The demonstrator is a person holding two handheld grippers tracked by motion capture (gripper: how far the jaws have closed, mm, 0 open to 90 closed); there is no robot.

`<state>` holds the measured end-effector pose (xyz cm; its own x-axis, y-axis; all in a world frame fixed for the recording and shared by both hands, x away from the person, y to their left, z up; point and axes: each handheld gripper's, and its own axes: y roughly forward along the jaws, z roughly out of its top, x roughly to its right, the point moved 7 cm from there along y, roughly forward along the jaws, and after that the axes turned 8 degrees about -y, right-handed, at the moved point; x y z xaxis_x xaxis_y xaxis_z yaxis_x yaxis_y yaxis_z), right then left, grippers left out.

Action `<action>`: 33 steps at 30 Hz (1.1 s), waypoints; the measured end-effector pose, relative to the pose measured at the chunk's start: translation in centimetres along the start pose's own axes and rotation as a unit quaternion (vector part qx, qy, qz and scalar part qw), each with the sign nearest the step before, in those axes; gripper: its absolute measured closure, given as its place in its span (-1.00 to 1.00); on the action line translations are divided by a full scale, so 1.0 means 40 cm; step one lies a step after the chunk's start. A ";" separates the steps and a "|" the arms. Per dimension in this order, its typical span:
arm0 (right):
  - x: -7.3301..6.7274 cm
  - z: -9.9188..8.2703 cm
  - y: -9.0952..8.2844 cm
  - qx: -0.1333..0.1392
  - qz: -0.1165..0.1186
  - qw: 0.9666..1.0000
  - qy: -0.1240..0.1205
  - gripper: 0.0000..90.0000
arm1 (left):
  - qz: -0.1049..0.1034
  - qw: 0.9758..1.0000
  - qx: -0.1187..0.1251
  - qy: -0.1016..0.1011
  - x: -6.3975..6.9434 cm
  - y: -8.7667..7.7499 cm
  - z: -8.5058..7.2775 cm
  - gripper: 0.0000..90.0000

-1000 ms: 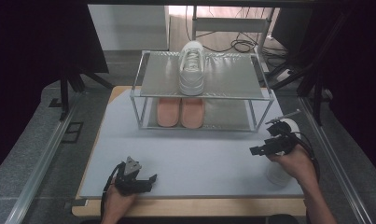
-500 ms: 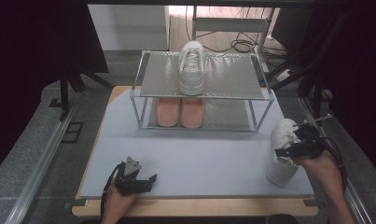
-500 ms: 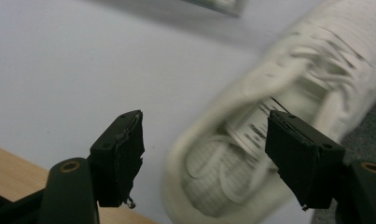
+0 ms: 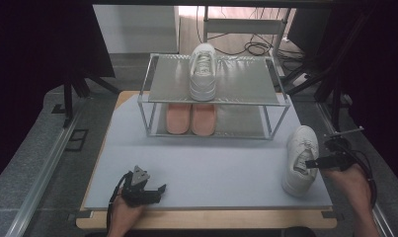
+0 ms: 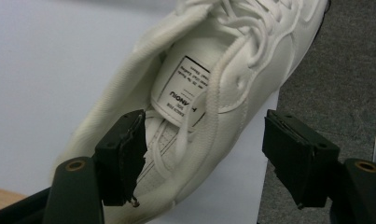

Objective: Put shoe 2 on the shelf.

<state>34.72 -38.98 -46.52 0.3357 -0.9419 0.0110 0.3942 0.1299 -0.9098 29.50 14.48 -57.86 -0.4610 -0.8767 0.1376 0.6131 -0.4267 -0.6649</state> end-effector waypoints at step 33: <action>0.058 -0.026 0.060 -0.042 -0.081 0.995 0.034 0.77 | 0.000 1.000 0.000 0.000 0.000 0.000 0.000 -0.74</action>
<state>35.55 -41.18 -49.09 0.2146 -0.9673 0.1350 0.3639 -0.0491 -0.9301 29.51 14.47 -57.86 -0.4606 -0.8768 0.1384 0.6133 -0.4270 -0.6644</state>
